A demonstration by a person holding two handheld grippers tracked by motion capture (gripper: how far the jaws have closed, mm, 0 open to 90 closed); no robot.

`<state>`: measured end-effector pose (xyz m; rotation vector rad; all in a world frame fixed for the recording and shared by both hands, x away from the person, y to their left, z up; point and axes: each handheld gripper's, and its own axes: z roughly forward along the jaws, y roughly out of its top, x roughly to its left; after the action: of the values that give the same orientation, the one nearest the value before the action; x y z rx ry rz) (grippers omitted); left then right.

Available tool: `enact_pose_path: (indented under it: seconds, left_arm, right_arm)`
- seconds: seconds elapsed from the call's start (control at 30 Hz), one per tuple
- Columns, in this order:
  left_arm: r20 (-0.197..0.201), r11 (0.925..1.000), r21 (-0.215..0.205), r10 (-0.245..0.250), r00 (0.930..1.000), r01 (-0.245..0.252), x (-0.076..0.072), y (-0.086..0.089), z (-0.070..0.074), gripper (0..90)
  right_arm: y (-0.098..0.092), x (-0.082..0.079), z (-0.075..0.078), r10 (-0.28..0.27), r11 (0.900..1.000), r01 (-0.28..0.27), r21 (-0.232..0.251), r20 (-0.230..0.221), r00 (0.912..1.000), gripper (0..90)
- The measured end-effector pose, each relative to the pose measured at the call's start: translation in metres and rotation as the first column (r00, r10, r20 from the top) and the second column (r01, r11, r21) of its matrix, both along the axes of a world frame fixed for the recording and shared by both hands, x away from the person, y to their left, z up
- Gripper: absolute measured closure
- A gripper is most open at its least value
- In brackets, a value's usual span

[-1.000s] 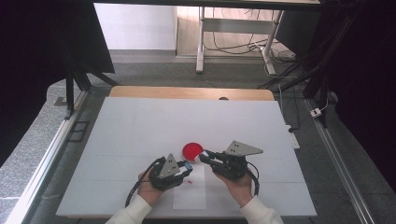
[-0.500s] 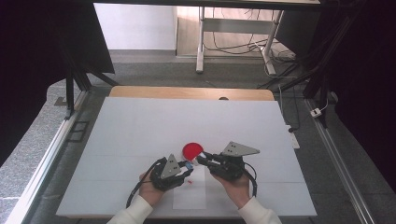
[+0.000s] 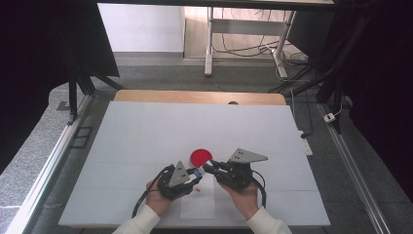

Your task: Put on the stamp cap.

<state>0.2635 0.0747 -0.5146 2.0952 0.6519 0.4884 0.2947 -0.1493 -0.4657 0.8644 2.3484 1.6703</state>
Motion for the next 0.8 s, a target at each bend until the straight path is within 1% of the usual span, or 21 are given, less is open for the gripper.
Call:
enact_pose_path:
  seconds: [0.27, 0.37, 0.47, 0.8]
  left_arm:
    - [0.009, 0.9999, 0.010, 0.008, 0.9999, -0.008, -0.0009, -0.0037, -0.0006, 65.1]
    - [0.015, 0.9997, 0.020, 0.016, 0.9998, -0.016, -0.0010, -0.0053, -0.0010, 65.1]
    - [0.015, 0.9994, 0.023, 0.026, 0.9995, -0.027, -0.0007, -0.0065, -0.0015, 65.1]
    - [0.024, 0.9991, 0.029, 0.030, 0.9993, -0.031, -0.0014, -0.0091, -0.0018, 65.1]
  right_arm:
    - [0.0045, -0.0024, -0.0011, -0.017, 1.000, 0.017, -0.010, -0.002, 0.9999, 75.0]
    - [0.0050, -0.0028, -0.0016, -0.021, 1.000, 0.021, -0.009, -0.003, 0.9998, 75.1]
    - [0.0051, -0.0027, -0.0021, -0.028, 1.000, 0.028, -0.010, -0.005, 0.9996, 75.1]
    - [0.0066, -0.0025, -0.0044, -0.039, 0.999, 0.039, -0.009, -0.014, 0.9991, 75.0]
